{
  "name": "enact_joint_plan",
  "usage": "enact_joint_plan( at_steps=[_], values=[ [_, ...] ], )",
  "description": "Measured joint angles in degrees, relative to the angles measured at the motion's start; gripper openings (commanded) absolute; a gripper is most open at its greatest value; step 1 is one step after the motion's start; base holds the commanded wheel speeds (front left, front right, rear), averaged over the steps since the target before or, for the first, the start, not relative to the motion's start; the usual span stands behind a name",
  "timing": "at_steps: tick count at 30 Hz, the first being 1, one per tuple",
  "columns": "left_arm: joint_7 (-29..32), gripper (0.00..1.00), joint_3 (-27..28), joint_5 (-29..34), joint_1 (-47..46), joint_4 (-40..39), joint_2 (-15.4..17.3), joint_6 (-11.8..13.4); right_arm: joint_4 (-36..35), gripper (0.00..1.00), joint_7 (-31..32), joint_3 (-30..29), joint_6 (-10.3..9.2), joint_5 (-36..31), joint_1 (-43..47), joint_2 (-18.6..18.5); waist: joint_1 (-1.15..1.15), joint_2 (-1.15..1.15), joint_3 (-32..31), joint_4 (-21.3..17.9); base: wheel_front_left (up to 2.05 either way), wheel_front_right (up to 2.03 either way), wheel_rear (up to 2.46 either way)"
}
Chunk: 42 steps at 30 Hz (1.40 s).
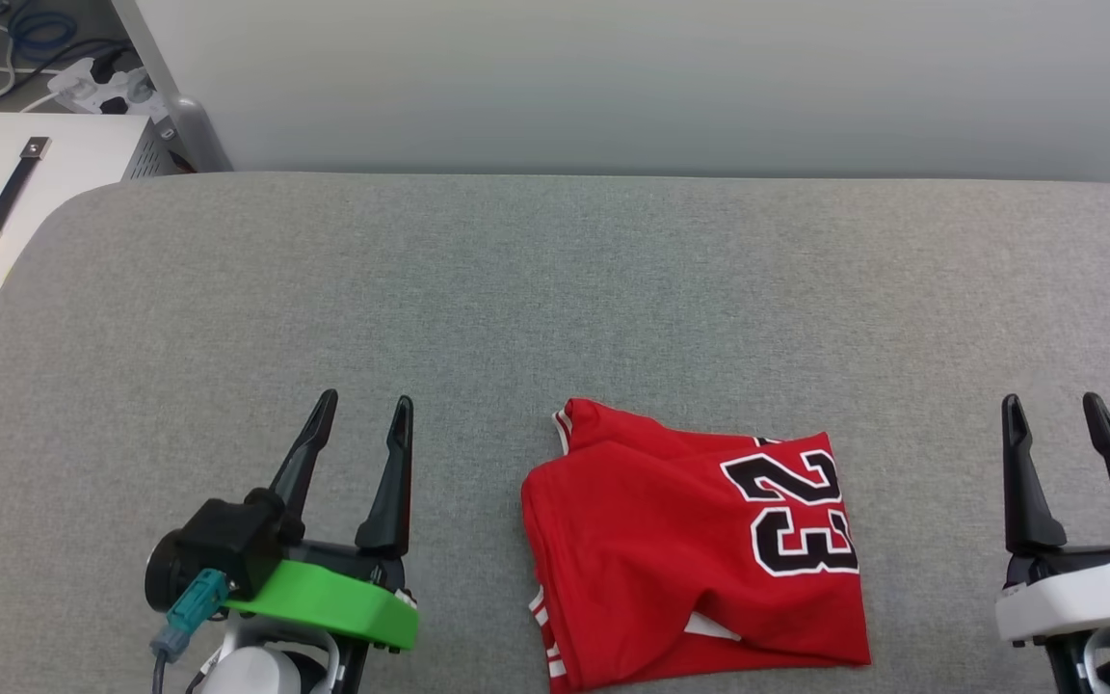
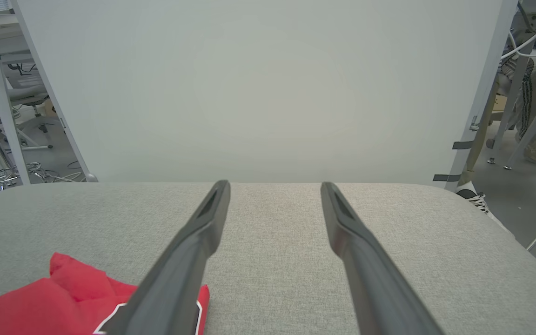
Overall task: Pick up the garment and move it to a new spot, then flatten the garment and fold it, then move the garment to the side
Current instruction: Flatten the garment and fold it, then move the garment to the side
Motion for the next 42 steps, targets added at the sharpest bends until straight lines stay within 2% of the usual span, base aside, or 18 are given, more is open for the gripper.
enact_joint_plan(
  at_steps=[8, 18, 21, 23, 28, 32, 37, 42],
  values=[
    [0.0, 1.0, -0.7, 0.0, 0.4, 0.8, -0.2, 0.0, 1.0, 1.0, -1.9, -0.2, 0.0, -1.6, 1.0, 2.3, 0.0, 0.0, 0.1, 0.2, 0.0, 0.0, 0.0],
    [0.0, 1.0, -0.7, -0.9, 0.5, 1.6, -0.8, 0.0, 2.9, 1.0, -1.9, 0.8, 0.0, -1.5, 1.0, 2.5, 0.0, 0.0, 0.2, 0.7, 0.0, 0.0, 0.0],
    [0.0, 1.0, -0.8, -0.9, 0.4, 1.6, -0.8, 0.0, 2.8, 1.0, 0.2, 1.4, 0.0, -0.8, 1.0, 1.9, 0.0, 0.0, 0.4, 1.0, 0.0, 0.0, 0.0],
    [0.0, 1.0, -0.9, -0.9, 0.4, 1.6, -0.8, 0.0, 3.0, 1.0, 3.7, 2.3, 0.0, 0.2, 1.0, 1.0, 0.0, 0.0, 0.5, 1.2, 0.0, 0.0, 0.0],
    [0.0, 1.0, -1.0, -0.9, 0.4, 1.7, -0.8, 0.0, 1.6, 1.0, 21.1, 7.7, 0.01, 7.0, 0.9, -3.1, 0.0, 0.0, 1.1, 1.9, 0.0, 0.0, 0.0],
    [0.0, 1.0, -1.3, -0.9, 0.4, 1.8, -0.8, 0.0, -1.2, 1.0, 35.7, 8.6, 0.0, 10.5, -0.3, -6.1, 0.0, 0.0, 2.0, 2.4, 0.0, 0.0, 0.0],
    [0.0, 1.0, -2.0, -0.9, -0.1, 2.0, -0.8, 0.0, -3.0, 1.0, 53.9, 9.0, 0.0, 14.2, -2.7, -5.9, 0.0, 0.0, 3.0, 3.5, 0.0, 0.0, 0.0],
    [0.0, 1.0, -2.7, -0.9, -0.8, 2.2, -0.8, 0.0, -3.9, 1.0, 63.1, 7.1, -0.01, 11.5, -4.8, -4.1, 0.0, 0.0, 3.9, 5.2, 0.0, 0.0, 0.0]
  ],
)
